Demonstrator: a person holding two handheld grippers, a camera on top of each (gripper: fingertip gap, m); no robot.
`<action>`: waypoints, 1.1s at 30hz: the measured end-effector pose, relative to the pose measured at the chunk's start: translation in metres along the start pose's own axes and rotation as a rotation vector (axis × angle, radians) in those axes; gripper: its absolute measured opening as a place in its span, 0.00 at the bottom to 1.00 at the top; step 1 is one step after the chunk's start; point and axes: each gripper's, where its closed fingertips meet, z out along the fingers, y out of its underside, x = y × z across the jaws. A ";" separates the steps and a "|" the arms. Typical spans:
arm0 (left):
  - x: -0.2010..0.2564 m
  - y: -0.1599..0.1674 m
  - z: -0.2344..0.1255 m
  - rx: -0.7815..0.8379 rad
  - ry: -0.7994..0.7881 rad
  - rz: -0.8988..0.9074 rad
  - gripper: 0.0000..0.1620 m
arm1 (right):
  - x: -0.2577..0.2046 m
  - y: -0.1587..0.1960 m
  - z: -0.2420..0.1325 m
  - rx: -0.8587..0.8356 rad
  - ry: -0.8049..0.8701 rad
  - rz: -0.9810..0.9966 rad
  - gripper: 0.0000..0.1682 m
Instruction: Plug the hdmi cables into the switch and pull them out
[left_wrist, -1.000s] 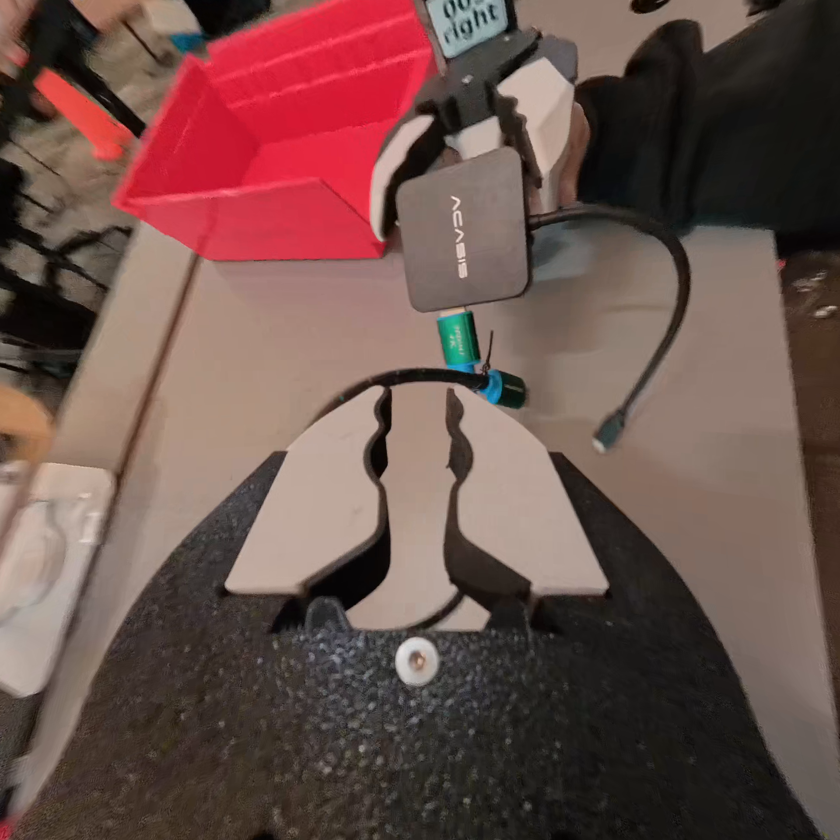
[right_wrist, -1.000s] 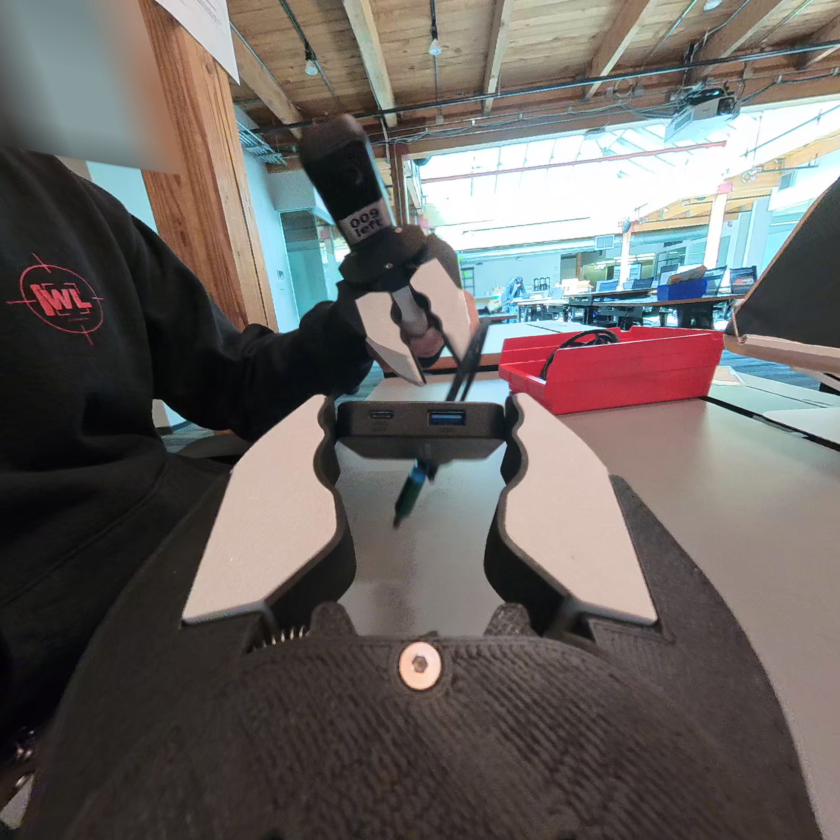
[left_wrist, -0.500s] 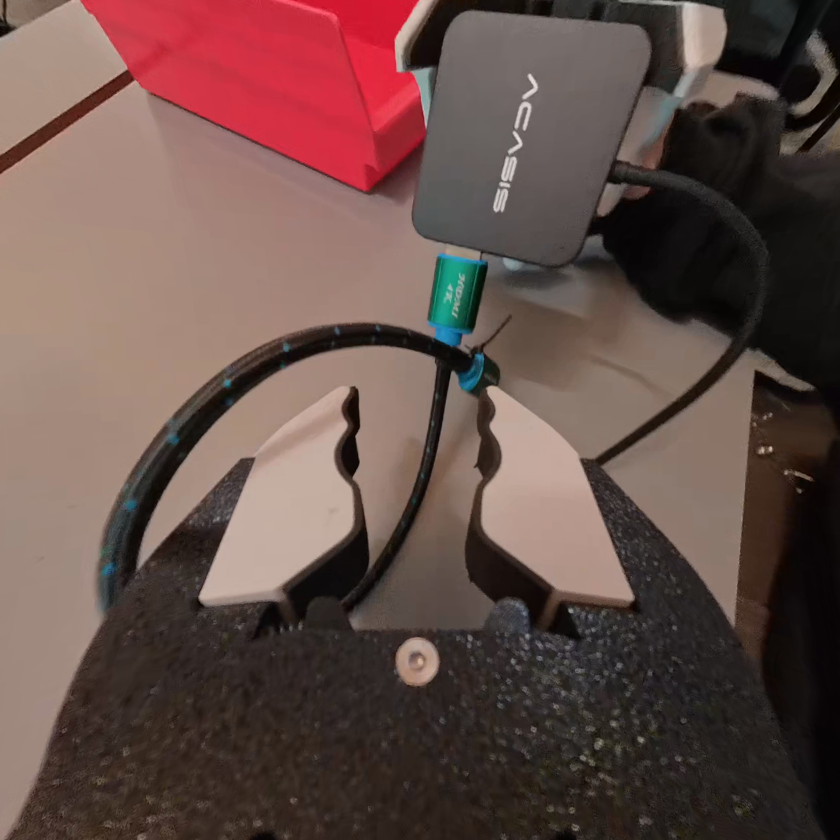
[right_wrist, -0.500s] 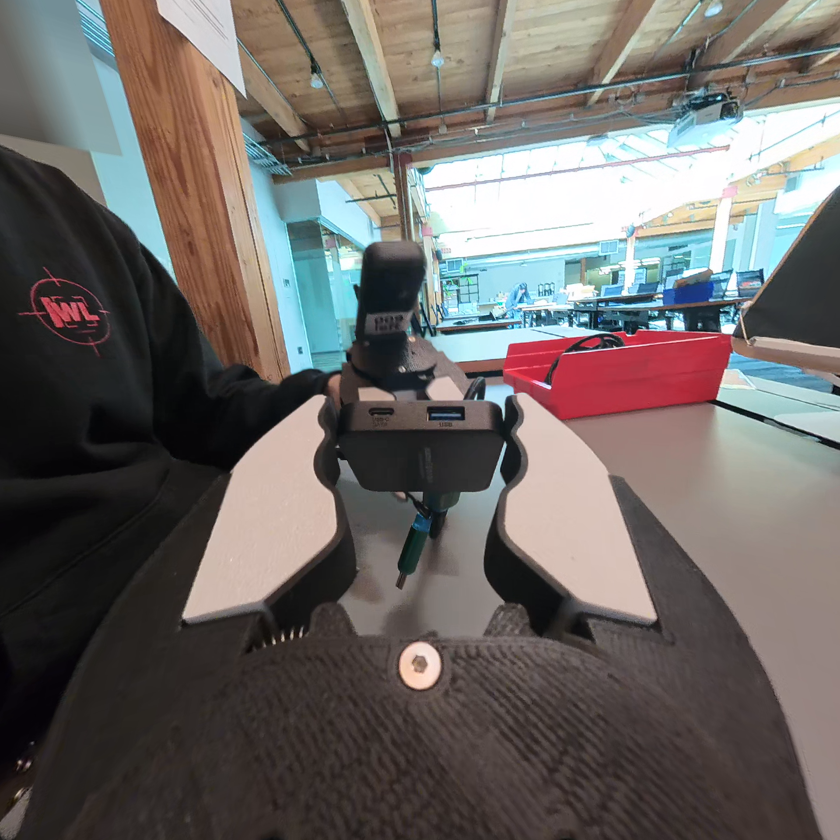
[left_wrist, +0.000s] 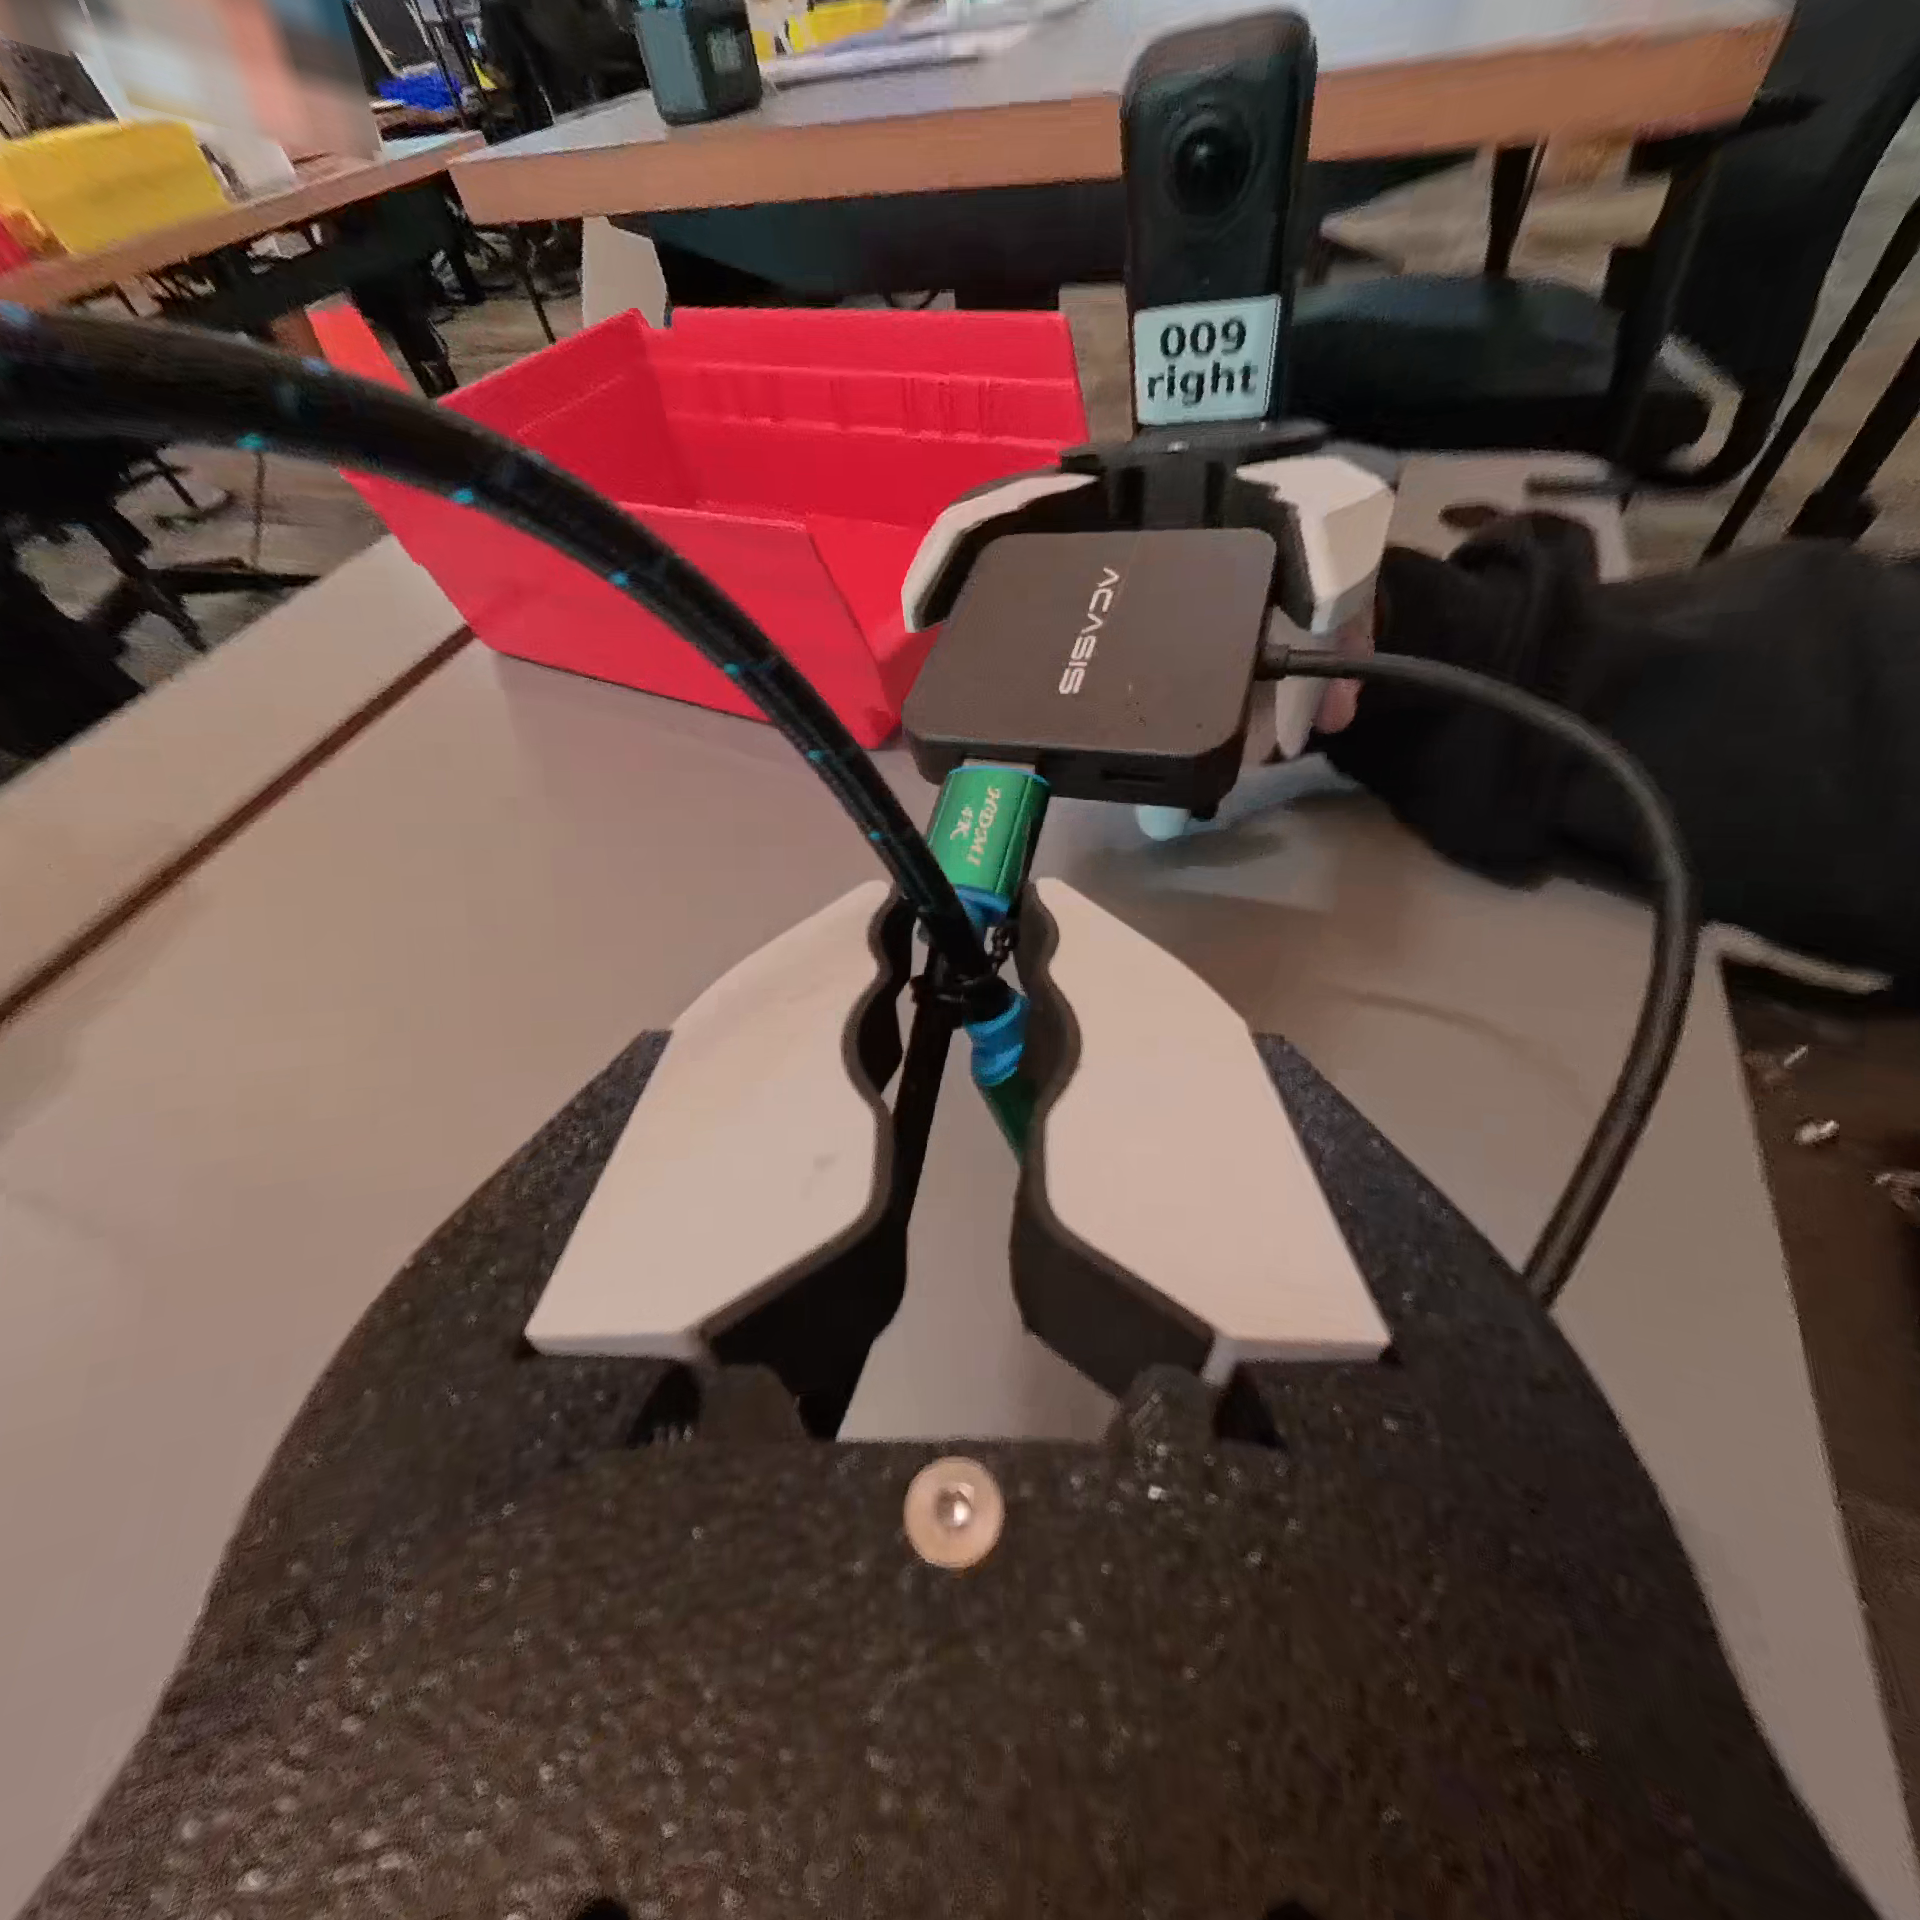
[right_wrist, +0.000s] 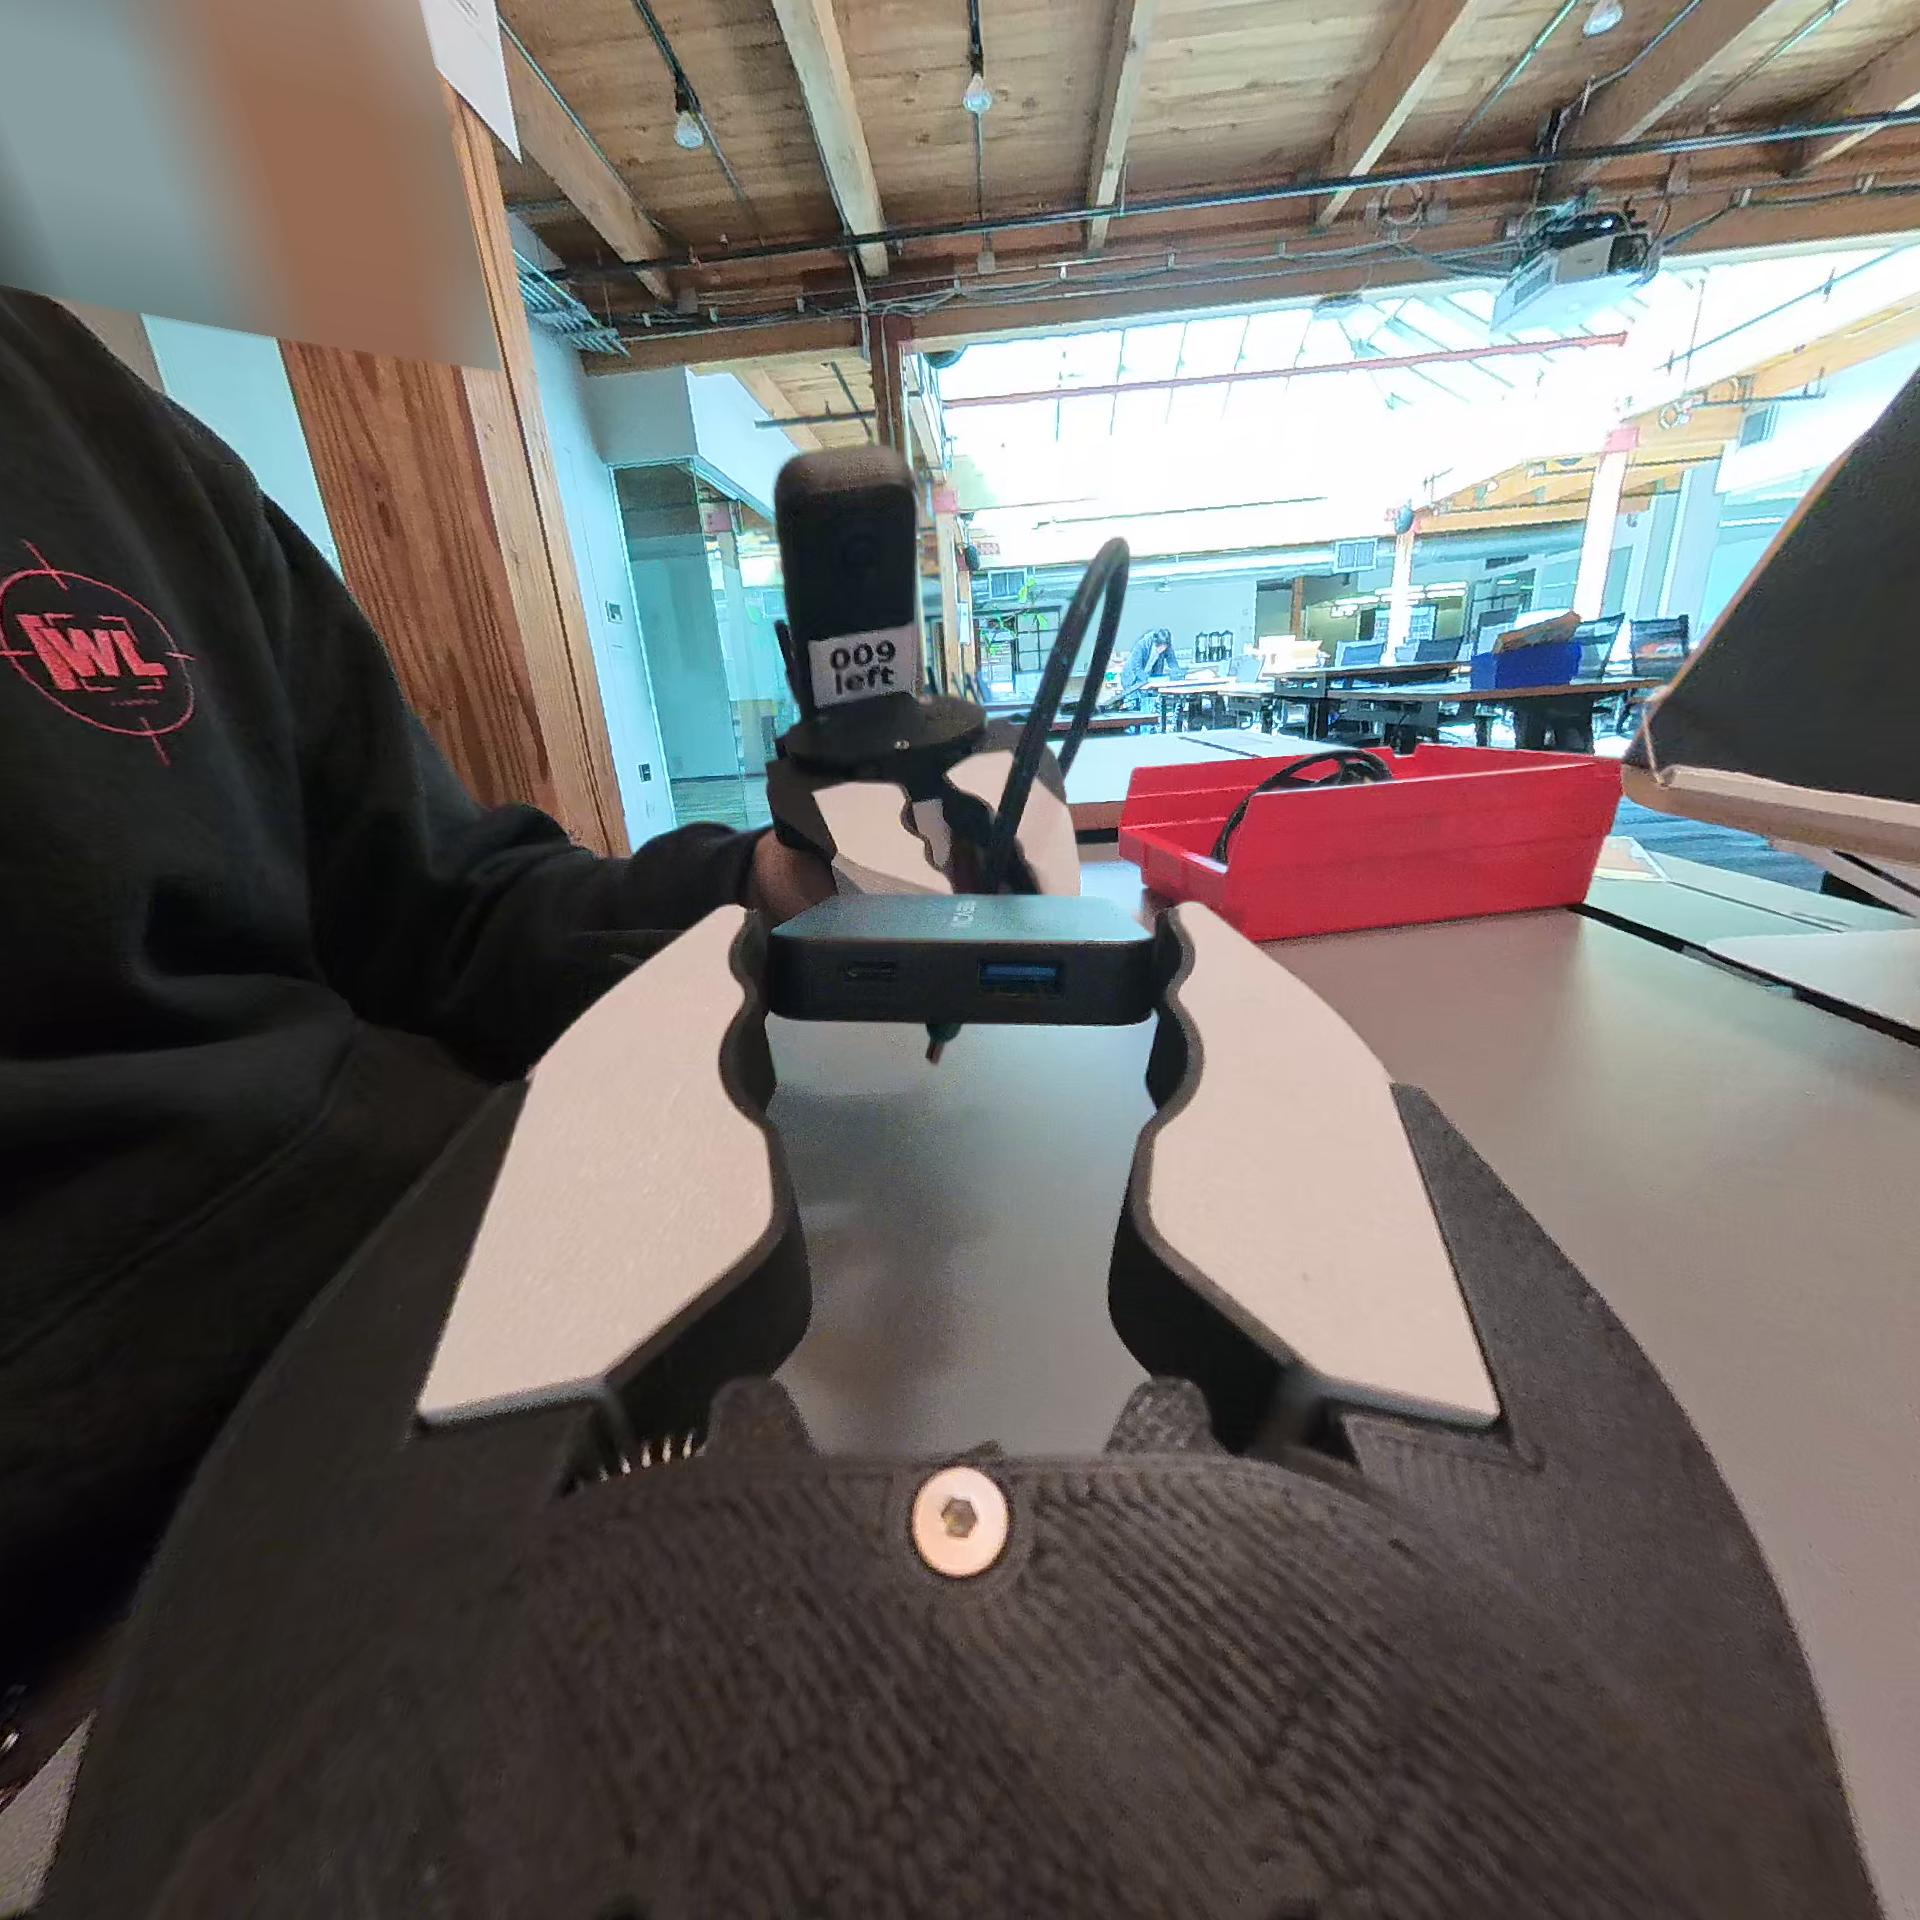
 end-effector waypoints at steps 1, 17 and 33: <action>-0.002 -0.002 -0.002 -0.024 -0.013 0.044 0.11 | 0.001 0.000 0.001 -0.004 0.005 -0.004 0.43; -0.011 0.001 -0.009 -0.228 0.062 0.187 0.11 | -0.001 0.018 0.010 -0.115 0.038 -0.135 0.43; -0.017 0.001 -0.010 -0.216 0.044 0.163 0.12 | 0.005 0.020 0.016 -0.170 0.054 -0.092 0.44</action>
